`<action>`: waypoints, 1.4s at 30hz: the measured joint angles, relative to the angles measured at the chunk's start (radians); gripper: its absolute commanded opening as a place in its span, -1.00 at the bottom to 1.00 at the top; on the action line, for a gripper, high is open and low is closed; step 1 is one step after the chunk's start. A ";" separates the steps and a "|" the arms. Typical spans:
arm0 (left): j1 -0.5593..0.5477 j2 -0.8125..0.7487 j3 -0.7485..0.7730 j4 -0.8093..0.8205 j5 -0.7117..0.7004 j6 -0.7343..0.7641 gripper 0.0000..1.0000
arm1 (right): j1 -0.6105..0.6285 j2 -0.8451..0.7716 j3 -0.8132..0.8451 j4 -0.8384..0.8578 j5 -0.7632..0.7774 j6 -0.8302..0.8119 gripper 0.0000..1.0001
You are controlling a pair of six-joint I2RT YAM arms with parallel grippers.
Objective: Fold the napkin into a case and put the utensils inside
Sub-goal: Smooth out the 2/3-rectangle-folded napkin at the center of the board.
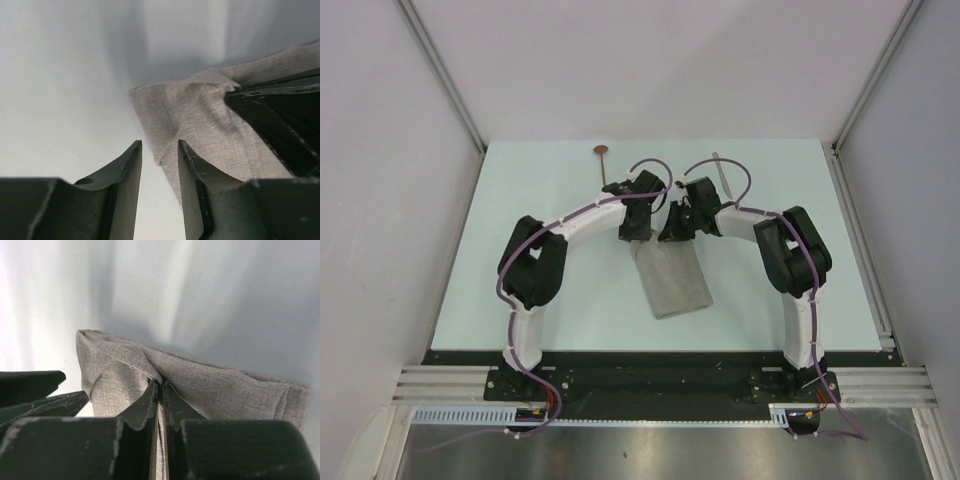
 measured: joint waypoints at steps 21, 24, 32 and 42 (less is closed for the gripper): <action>-0.048 0.114 0.159 -0.045 -0.069 0.011 -0.35 | -0.023 -0.118 -0.155 0.050 -0.068 0.080 -0.24; -0.048 0.116 0.159 -0.048 -0.064 0.015 -0.31 | -0.019 -0.197 -0.215 0.026 -0.067 0.062 -0.23; -0.048 0.101 0.127 -0.019 0.026 0.016 -0.17 | 0.013 -0.372 -0.438 0.000 -0.067 0.046 -0.23; -0.033 0.117 0.245 -0.023 0.106 0.015 -0.23 | 0.066 -0.413 -0.511 0.010 -0.032 0.046 -0.40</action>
